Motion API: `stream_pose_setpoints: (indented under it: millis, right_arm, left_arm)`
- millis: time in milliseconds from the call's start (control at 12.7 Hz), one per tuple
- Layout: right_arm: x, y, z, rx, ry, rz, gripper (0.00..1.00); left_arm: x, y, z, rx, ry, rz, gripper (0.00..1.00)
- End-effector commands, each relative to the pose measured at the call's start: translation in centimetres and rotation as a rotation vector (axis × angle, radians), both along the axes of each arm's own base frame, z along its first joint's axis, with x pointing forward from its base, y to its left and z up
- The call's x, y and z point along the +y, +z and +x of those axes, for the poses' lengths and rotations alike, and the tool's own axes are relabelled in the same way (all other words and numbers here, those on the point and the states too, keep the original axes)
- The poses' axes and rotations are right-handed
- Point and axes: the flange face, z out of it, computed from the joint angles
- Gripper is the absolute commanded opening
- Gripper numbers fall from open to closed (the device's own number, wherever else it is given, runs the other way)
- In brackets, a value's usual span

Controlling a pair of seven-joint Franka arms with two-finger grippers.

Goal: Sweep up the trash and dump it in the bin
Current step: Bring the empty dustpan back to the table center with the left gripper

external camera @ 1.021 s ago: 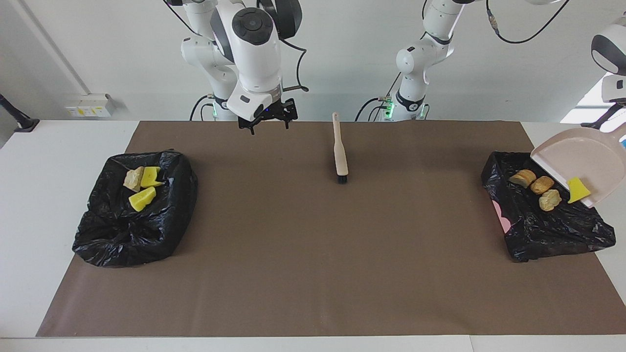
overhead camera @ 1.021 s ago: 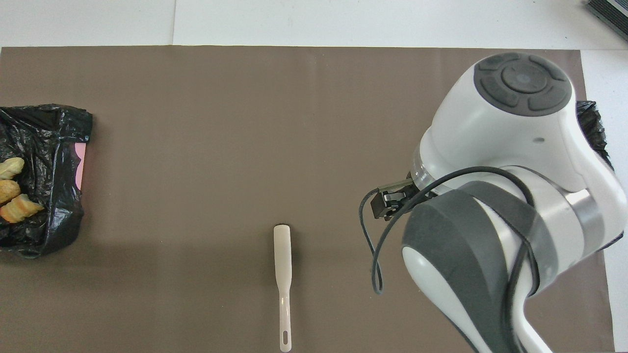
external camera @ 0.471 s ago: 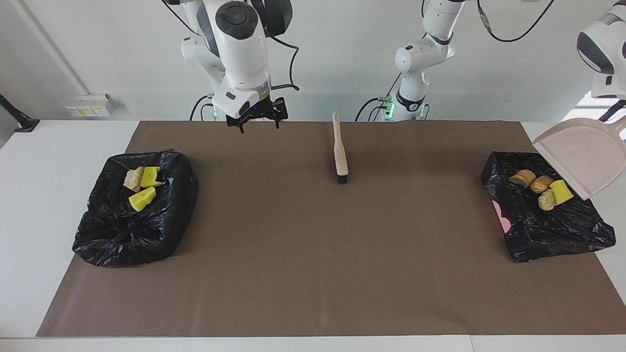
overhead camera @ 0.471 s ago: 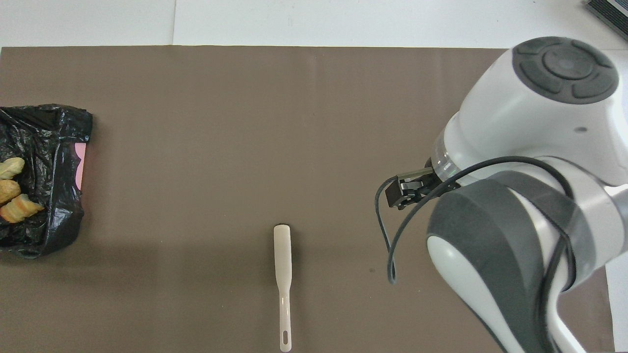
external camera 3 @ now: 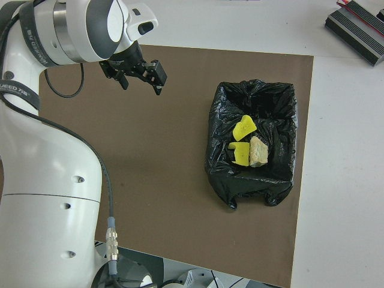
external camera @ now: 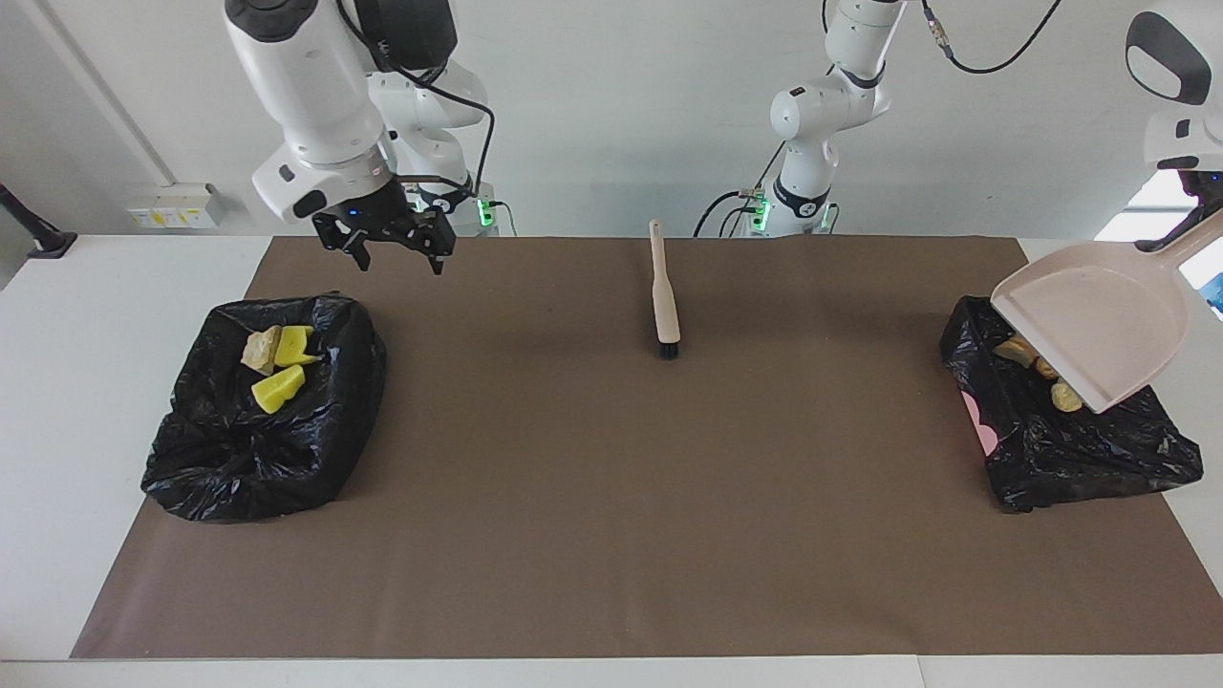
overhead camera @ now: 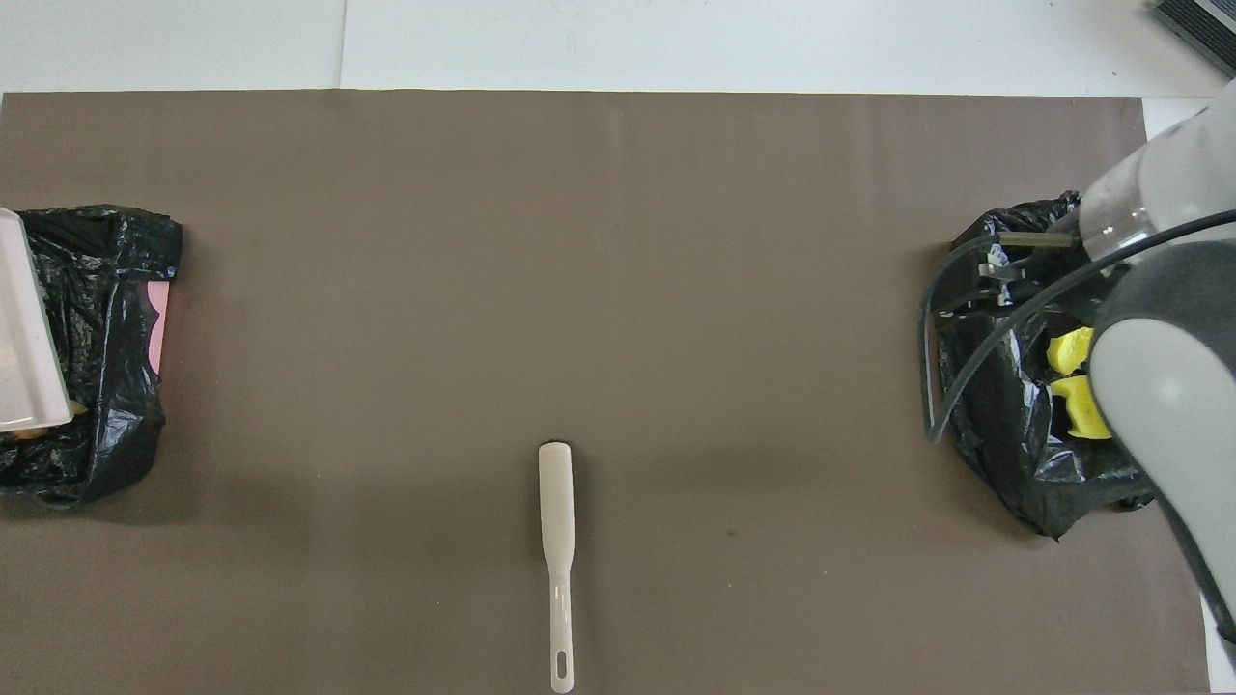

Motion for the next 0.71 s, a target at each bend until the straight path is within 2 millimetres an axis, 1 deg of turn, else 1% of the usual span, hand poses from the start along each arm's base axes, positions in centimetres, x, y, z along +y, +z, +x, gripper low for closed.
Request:
stream_pose_setpoints:
  millis: [0,79,157,236,314,471,550,628]
  right_arm:
    - [-4.4,0.3,0.4,-0.02,-0.056,-0.01,1.0]
    - [-5.4,0.5,0.5,-0.035,-0.077,-0.014,1.0]
    - [-5.8,0.7,0.6,-0.043,-0.083,-0.019,1.0]
    - [-6.7,1.1,0.4,-0.052,-0.082,-0.032,1.0]
    - [-7.8,2.1,-0.1,-0.068,-0.051,-0.041,1.0]
    - [-10.6,2.3,-0.4,-0.068,0.035,-0.023,1.0]
    - [-11.5,2.4,-0.6,-0.069,0.059,-0.022,1.0]
    - [-11.9,3.3,-1.1,-0.085,0.062,-0.023,1.0]
  left_arm:
    - [-3.5,0.3,-0.7,-0.088,0.133,-0.126,0.0]
    - [-5.4,-0.3,-0.5,-0.109,0.194,-0.18,0.0]
    - [-7.7,-1.4,-0.3,-0.132,0.27,-0.201,0.0]
    - [-10.0,-2.2,-0.1,-0.153,0.335,-0.226,0.0]
    - [-12.3,-2.9,-0.1,-0.17,0.4,-0.263,0.0]
    - [-16.5,-4.6,0.0,-0.193,0.534,-0.329,0.0]
    - [-19.1,-5.7,0.0,-0.193,0.587,-0.358,0.0]
    - [-22.0,-6.8,0.3,-0.215,0.624,-0.382,0.0]
